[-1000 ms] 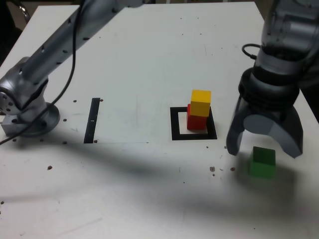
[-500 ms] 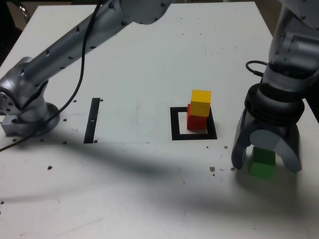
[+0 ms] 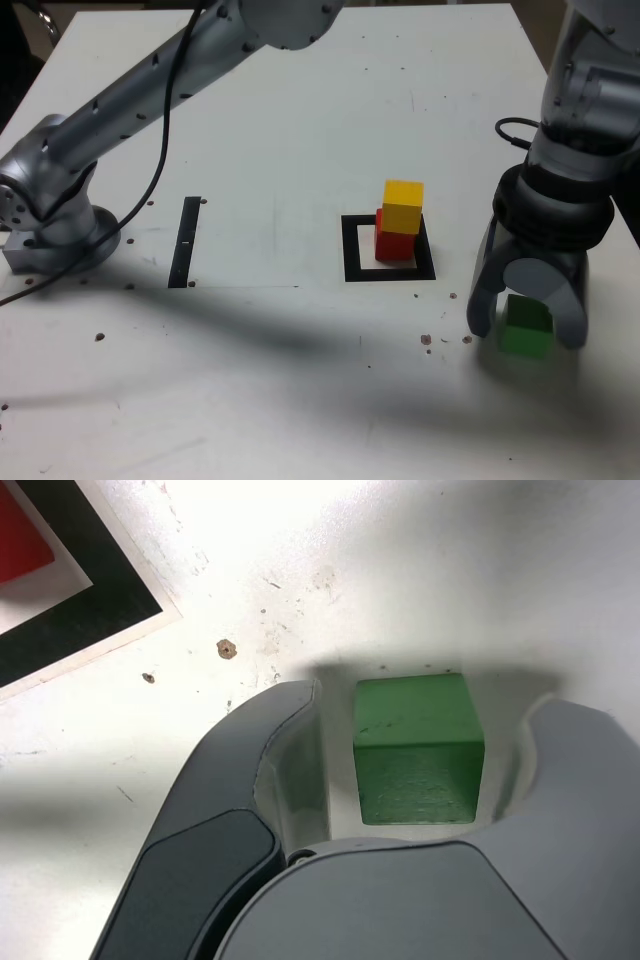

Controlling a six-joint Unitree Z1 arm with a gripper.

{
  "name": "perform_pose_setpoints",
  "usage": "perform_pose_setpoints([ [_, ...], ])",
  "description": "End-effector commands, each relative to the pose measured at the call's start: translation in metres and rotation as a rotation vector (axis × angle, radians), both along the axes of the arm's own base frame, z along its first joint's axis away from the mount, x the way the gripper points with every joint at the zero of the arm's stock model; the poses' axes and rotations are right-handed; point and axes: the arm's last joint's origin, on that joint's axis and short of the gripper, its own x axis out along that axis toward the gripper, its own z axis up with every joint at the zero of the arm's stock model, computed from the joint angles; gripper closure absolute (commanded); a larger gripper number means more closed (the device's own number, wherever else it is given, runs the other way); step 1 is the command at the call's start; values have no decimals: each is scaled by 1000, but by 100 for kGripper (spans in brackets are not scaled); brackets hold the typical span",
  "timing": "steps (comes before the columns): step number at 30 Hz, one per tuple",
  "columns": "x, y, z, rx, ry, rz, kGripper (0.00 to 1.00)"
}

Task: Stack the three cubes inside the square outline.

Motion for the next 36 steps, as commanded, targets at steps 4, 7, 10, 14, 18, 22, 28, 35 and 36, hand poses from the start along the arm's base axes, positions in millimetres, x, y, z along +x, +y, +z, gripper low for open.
perform_pose_setpoints([
  [4, 0, -1, -1, 0, 5, -2, 75],
  [7, 0, -1, -1, -1, 5, -2, 75],
  [10, 0, -1, 0, -2, 5, -2, 75],
  [14, 0, -1, 0, -3, 6, -3, 75],
  [18, 0, -1, 0, -3, 5, -4, 75],
  [22, -3, 1, 8, 6, -2, -7, 75],
  [28, -17, 7, 40, 29, -29, -16, 75],
  [35, -44, 17, 90, 47, -94, -34, 75],
  [36, -48, 18, 97, 49, -103, -35, 75],
])
